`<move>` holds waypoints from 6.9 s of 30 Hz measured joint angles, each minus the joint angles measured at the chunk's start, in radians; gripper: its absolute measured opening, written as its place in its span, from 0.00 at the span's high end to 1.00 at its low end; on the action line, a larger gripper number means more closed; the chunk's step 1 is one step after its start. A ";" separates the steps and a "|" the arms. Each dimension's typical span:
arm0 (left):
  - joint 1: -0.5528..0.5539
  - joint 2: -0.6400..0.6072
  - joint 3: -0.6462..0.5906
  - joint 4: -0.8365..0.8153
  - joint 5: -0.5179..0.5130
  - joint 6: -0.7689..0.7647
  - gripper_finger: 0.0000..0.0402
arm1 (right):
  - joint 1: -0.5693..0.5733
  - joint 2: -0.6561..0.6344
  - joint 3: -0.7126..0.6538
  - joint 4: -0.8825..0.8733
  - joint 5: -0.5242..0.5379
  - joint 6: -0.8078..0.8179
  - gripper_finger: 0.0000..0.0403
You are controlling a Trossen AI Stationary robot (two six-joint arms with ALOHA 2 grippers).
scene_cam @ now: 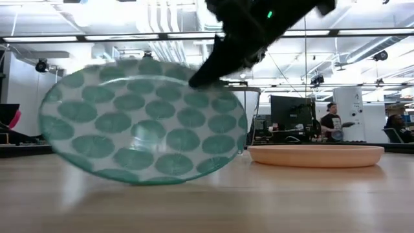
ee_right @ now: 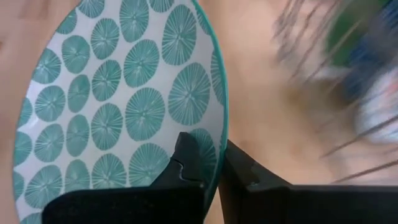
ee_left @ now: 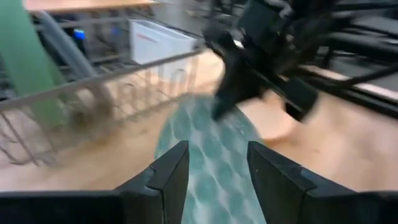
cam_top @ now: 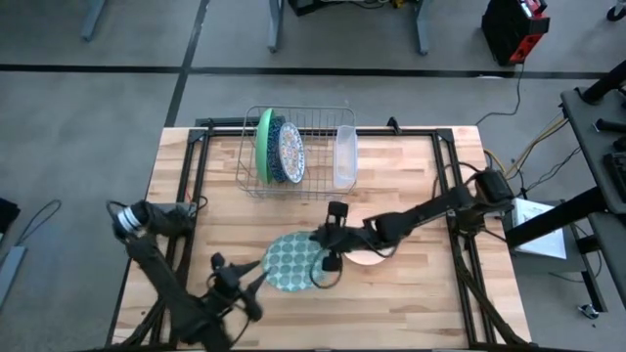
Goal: Sort dishes
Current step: Put the green patterned plate into the dish rack, then put the light pink plate into the dish rack
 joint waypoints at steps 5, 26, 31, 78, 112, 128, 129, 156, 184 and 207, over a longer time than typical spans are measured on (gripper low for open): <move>-0.092 -0.101 -0.045 0.118 -0.009 0.133 0.62 | 0.092 -0.045 -0.001 0.040 0.195 -0.228 1.00; -0.059 -0.128 -0.354 0.763 0.041 0.583 0.62 | 0.203 -0.071 -0.009 0.112 0.264 -0.395 1.00; 0.005 -0.077 -0.354 0.766 0.051 0.590 0.62 | 0.200 -0.071 -0.009 0.117 0.253 -0.390 1.00; 0.616 -0.078 0.553 -0.105 -0.244 0.787 0.99 | 0.267 -0.486 -0.286 -0.434 0.296 0.589 0.64; 0.985 -0.077 0.171 0.608 -0.100 1.213 0.98 | 0.268 -0.486 -0.286 -0.432 0.313 0.563 0.62; 1.025 -0.077 0.005 0.803 -0.079 1.240 0.98 | 0.268 -0.486 -0.286 -0.433 0.313 0.555 0.59; 1.026 -0.077 -0.006 0.814 -0.073 1.243 0.98 | 0.268 -0.486 -0.286 -0.433 0.313 0.555 0.60; 1.025 -0.077 -0.113 0.952 -0.016 1.252 0.70 | 0.268 -0.486 -0.291 -0.433 0.303 0.556 0.56; 0.614 -0.004 -0.189 1.509 0.630 1.762 0.62 | 0.052 -0.530 -0.438 -0.741 0.018 0.925 0.55; 0.560 0.000 -0.215 1.507 0.541 1.792 0.62 | -0.195 -0.530 -0.697 -0.196 -0.241 0.651 0.69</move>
